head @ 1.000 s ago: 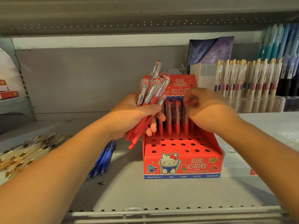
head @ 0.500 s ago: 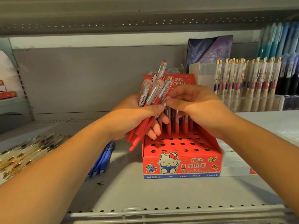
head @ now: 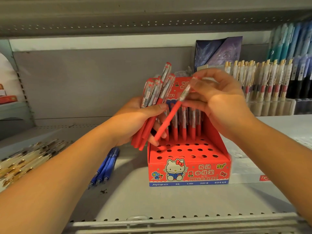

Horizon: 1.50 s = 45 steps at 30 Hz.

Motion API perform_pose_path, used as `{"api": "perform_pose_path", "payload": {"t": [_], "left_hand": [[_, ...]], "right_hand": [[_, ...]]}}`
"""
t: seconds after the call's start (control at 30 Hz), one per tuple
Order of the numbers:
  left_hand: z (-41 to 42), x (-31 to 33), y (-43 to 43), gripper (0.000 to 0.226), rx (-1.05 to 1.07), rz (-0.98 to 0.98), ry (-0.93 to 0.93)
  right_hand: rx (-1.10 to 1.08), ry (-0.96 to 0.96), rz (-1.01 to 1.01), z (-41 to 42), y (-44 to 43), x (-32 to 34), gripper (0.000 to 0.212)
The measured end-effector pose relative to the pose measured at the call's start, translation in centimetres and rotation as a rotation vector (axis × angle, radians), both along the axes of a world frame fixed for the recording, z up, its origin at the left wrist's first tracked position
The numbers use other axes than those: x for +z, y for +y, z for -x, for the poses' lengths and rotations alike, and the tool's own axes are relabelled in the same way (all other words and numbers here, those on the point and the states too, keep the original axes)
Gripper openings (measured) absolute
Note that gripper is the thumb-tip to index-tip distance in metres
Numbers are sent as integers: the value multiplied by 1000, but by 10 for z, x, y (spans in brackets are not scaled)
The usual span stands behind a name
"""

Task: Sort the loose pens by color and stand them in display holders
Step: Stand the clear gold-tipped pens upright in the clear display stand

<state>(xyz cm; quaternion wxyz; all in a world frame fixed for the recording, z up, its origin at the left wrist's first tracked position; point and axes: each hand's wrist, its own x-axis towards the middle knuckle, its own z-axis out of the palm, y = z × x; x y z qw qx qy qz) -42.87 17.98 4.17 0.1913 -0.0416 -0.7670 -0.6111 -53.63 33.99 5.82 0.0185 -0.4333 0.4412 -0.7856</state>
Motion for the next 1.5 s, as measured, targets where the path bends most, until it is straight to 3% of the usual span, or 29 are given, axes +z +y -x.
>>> {"api": "perform_pose_path", "payload": {"t": [0.17, 0.37, 0.47, 0.7, 0.9, 1.0, 1.1, 1.23, 1.37, 1.5], "left_hand": [[3, -2, -5, 19, 36, 64, 32], [3, -2, -7, 32, 49, 74, 17], [3, -2, -7, 28, 40, 69, 22], [1, -2, -3, 18, 47, 60, 20], [1, -1, -4, 34, 56, 82, 15], [0, 0, -2, 34, 39, 71, 17], [0, 0, -1, 38, 36, 57, 17], [-1, 0, -1, 29, 32, 69, 17], [0, -1, -2, 46, 22, 69, 17], [0, -2, -3, 42, 11, 92, 15]], "right_hand": [[-333, 124, -30, 14, 6, 3, 12], [-759, 495, -277, 31, 9, -3, 10], [-855, 572, -359, 34, 10, -1, 11], [-872, 599, -456, 37, 9, -3, 10], [-910, 611, -479, 36, 13, -4, 12], [-965, 619, -678, 35, 15, -3, 7], [-982, 625, -876, 33, 16, -1, 14], [-1003, 595, -960, 28, 18, 5, 17], [-1036, 598, -1132, 26, 17, 8, 23], [-1092, 649, -1141, 25, 16, 3, 25]]}}
